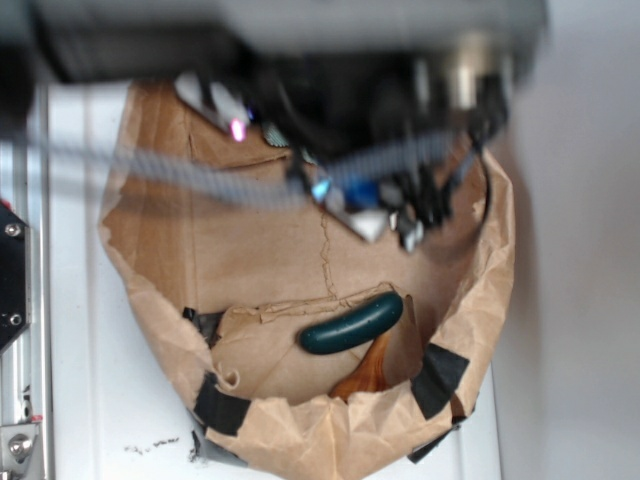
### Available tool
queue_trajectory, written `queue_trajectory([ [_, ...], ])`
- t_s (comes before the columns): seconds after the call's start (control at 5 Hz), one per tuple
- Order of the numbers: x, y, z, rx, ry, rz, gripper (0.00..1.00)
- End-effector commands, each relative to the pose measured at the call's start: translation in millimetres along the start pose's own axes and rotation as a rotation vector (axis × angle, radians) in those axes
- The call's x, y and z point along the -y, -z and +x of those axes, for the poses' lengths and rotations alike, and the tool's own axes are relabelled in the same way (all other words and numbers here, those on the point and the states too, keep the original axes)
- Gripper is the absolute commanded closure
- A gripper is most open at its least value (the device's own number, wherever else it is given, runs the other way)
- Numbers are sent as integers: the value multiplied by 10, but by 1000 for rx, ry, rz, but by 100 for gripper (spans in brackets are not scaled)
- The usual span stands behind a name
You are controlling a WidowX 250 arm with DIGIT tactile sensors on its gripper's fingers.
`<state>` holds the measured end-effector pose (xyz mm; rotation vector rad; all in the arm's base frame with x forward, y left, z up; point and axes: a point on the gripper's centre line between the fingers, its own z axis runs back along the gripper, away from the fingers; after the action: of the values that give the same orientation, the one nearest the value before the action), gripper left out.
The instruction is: Grab the blue cloth.
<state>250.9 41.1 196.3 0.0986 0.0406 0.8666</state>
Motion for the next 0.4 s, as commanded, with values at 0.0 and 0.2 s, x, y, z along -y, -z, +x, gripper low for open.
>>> queue_trajectory([
  [0.0,-172,-139,88,43,-24,-49,0],
  [0.2,-124,52,-20,37,-140,-83,0],
])
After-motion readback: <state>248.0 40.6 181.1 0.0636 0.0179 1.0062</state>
